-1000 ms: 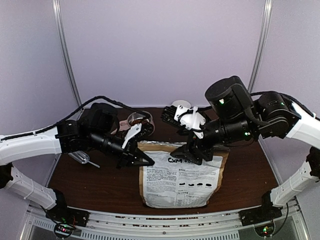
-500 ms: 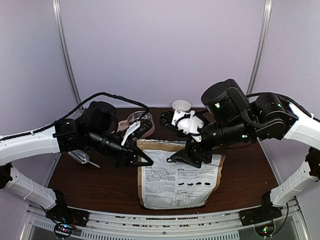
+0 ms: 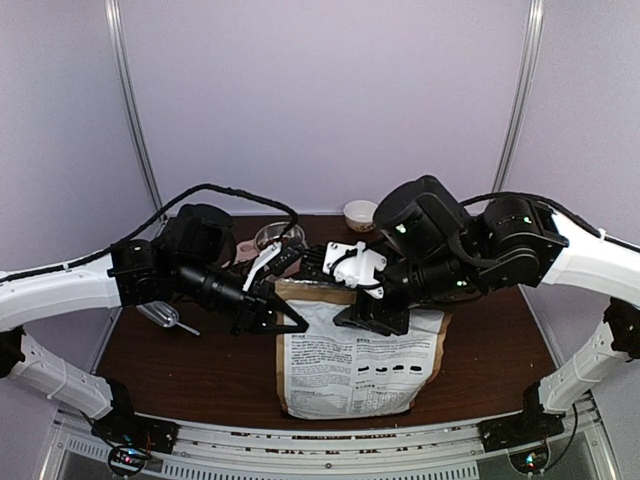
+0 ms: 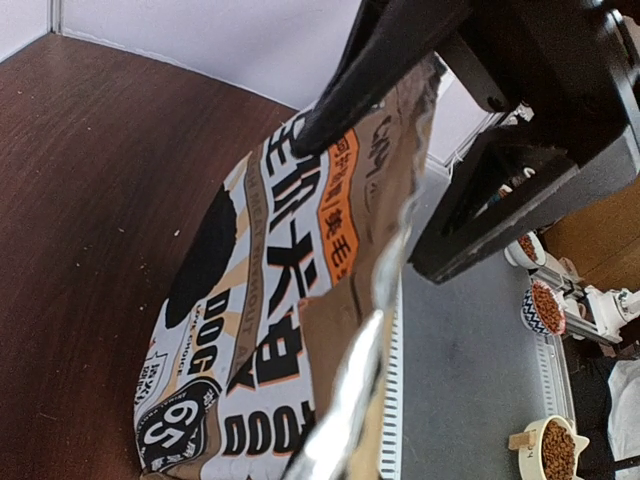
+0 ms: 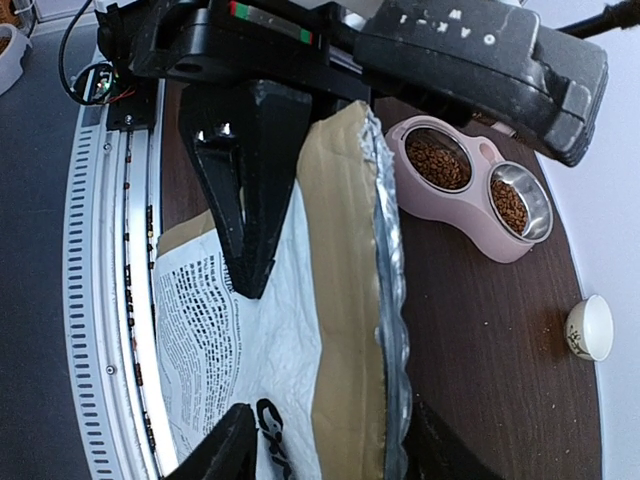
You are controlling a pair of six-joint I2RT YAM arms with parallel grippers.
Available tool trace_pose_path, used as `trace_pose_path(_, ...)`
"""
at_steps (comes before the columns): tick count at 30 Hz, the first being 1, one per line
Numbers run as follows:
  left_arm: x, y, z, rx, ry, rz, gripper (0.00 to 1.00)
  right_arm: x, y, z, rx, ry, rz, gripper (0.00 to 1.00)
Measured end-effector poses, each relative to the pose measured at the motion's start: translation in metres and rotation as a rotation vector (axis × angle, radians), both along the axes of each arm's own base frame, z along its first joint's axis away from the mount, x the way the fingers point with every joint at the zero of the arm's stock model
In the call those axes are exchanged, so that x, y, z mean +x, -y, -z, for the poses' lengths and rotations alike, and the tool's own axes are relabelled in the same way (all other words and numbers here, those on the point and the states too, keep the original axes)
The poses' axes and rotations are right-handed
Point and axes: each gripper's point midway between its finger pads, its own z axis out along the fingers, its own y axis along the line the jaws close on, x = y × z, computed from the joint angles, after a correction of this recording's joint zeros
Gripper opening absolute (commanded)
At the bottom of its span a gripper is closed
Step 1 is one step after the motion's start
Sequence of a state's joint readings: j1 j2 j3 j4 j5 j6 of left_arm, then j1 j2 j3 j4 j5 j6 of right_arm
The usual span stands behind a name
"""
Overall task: Serve the pet food
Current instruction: Press the seal on the pet food bag.
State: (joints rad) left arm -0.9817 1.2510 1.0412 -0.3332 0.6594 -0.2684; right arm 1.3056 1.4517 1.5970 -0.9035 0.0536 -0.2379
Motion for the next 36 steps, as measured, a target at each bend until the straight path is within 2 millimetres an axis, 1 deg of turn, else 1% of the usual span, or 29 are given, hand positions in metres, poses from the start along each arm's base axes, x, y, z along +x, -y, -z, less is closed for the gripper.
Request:
trace_pose_path(2, -0.001, 0.000, -0.001, -0.002, -0.004, 0.002, 0.00, 0.001, -0.001, 0.002, -0.008, 0.003, 0.000, 0.46)
trace_pose_path(5, -0.001, 0.000, 0.000, -0.002, -0.009, 0.006, 0.00, 0.004, -0.002, 0.007, -0.033, 0.022, -0.007, 0.35)
trace_pose_path(6, -0.001, 0.000, 0.000, -0.002, -0.009, 0.006, 0.00, 0.005, -0.002, 0.009, -0.044, 0.029, -0.007, 0.29)
trace_pose_path(8, -0.001, 0.000, 0.000, -0.002, -0.009, 0.005, 0.00, 0.007, -0.003, 0.014, -0.067, 0.041, -0.006, 0.12)
trace_pose_path(9, 0.000, -0.001, 0.001, -0.001, -0.009, 0.002, 0.00, 0.008, -0.004, 0.016, -0.078, 0.043, -0.004, 0.04)
trace_pose_path(10, 0.001, -0.001, 0.001, -0.001, -0.008, 0.000, 0.00, 0.010, -0.004, 0.017, -0.086, 0.049, -0.002, 0.00)
trace_pose_path(11, 0.002, -0.001, 0.001, -0.001, -0.007, -0.002, 0.05, 0.009, -0.005, 0.018, -0.093, 0.051, -0.002, 0.00)
trace_pose_path(12, 0.003, -0.002, 0.001, 0.000, -0.003, -0.004, 0.13, 0.009, -0.004, 0.019, -0.096, 0.050, 0.005, 0.00)
trace_pose_path(14, 0.005, -0.001, 0.000, -0.010, 0.023, 0.000, 0.38, 0.009, -0.004, 0.019, -0.097, 0.050, 0.008, 0.00)
trace_pose_path(15, 0.006, 0.000, -0.007, -0.036, 0.059, 0.007, 0.48, 0.009, -0.004, 0.019, -0.093, 0.044, 0.012, 0.00)
trace_pose_path(16, 0.006, 0.000, -0.015, -0.061, 0.102, 0.015, 0.55, 0.009, -0.005, 0.018, -0.086, 0.038, 0.016, 0.00)
trace_pose_path(17, 0.008, -0.001, -0.025, -0.089, 0.156, 0.015, 0.58, 0.008, -0.006, 0.018, -0.082, 0.031, 0.017, 0.00)
trace_pose_path(18, 0.008, -0.004, -0.033, -0.111, 0.206, 0.016, 0.59, 0.007, -0.006, 0.018, -0.076, 0.020, 0.019, 0.00)
trace_pose_path(21, 0.011, -0.013, -0.057, -0.168, 0.367, -0.001, 0.59, 0.005, -0.006, 0.017, -0.050, -0.038, 0.015, 0.00)
trace_pose_path(23, 0.013, -0.017, -0.065, -0.184, 0.444, -0.006, 0.59, 0.004, -0.006, 0.016, -0.031, -0.080, 0.012, 0.00)
trace_pose_path(25, 0.014, -0.017, -0.066, -0.181, 0.487, -0.001, 0.59, 0.002, -0.004, 0.015, -0.014, -0.127, 0.009, 0.00)
trace_pose_path(28, 0.016, -0.013, -0.057, -0.156, 0.519, 0.018, 0.59, 0.000, -0.003, 0.014, 0.007, -0.183, 0.003, 0.00)
trace_pose_path(32, 0.012, -0.006, -0.044, -0.108, 0.547, 0.056, 0.45, 0.000, -0.001, 0.014, 0.030, -0.243, 0.001, 0.00)
trace_pose_path(36, 0.009, -0.004, -0.041, -0.095, 0.565, 0.066, 0.29, -0.002, -0.001, 0.014, 0.043, -0.282, -0.004, 0.00)
